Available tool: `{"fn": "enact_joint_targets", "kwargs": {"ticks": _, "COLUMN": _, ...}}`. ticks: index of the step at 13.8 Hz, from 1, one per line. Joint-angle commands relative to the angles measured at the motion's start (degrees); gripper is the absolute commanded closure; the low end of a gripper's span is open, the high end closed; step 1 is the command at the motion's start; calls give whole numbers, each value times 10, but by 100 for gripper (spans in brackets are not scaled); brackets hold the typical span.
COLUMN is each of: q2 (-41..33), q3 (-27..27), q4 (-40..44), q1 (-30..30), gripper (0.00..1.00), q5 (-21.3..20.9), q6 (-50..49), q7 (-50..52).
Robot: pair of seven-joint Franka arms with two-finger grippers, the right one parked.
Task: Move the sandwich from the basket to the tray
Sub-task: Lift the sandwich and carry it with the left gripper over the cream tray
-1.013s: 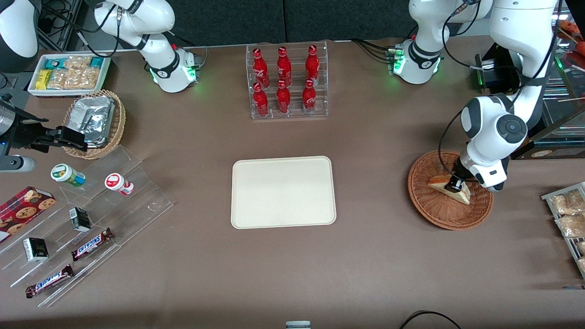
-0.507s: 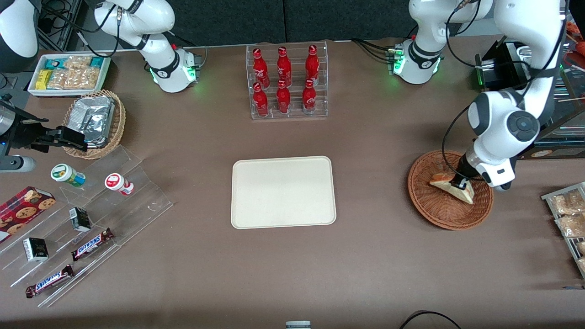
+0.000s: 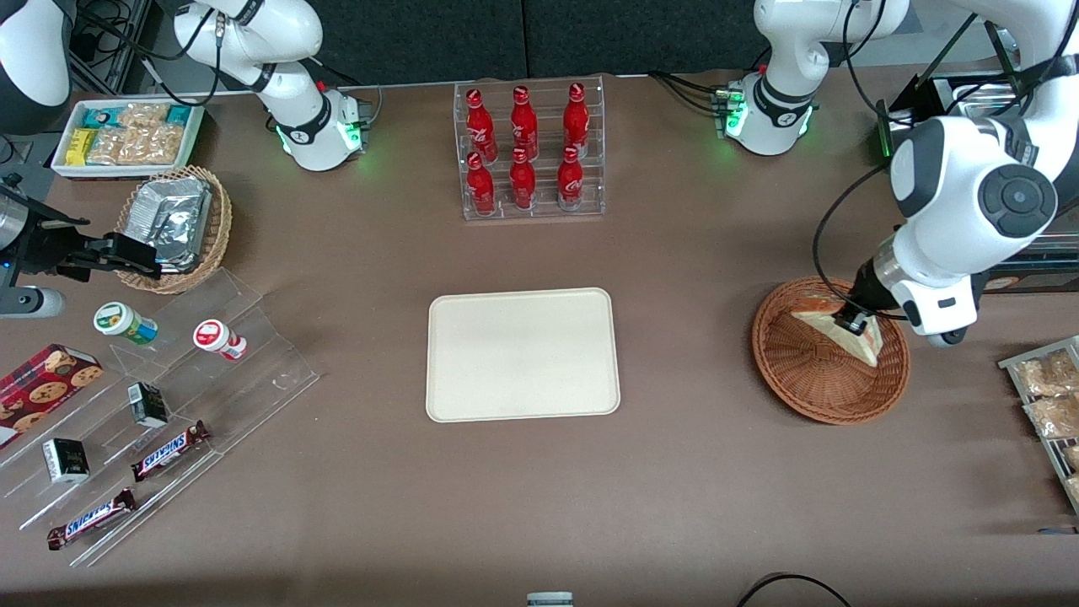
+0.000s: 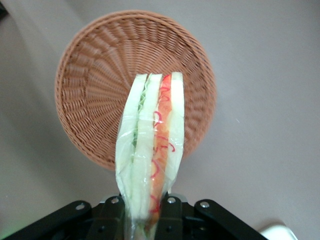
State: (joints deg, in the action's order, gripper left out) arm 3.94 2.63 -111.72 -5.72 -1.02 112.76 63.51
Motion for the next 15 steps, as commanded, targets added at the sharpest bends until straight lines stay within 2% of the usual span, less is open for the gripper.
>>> {"fn": "enact_joint_targets", "kwargs": {"ticks": 1, "q2": 9, "q3": 43, "q4": 37, "q1": -1, "gripper": 80, "q5": -8, "q6": -25, "q7": -1}}
{"fn": "enact_joint_targets", "kwargs": {"ticks": 6, "q2": 30, "q3": 155, "q4": 72, "q1": -2, "gripper": 80, "q5": -38, "q6": -26, "q7": 9}}
{"fn": "enact_joint_targets", "kwargs": {"ticks": 7, "q2": 40, "q3": 176, "q4": 79, "q1": -7, "gripper": 80, "q5": -56, "q6": -25, "q7": 14}}
{"fn": "enact_joint_targets", "kwargs": {"ticks": 10, "q2": 89, "q3": 184, "q4": 107, "q1": -64, "gripper": 80, "q5": -101, "q6": -19, "q7": 28}}
{"fn": "enact_joint_targets", "kwargs": {"ticks": 15, "q2": 192, "q3": 184, "q4": 173, "q1": -160, "gripper": 80, "q5": -146, "q6": -18, "q7": 39}}
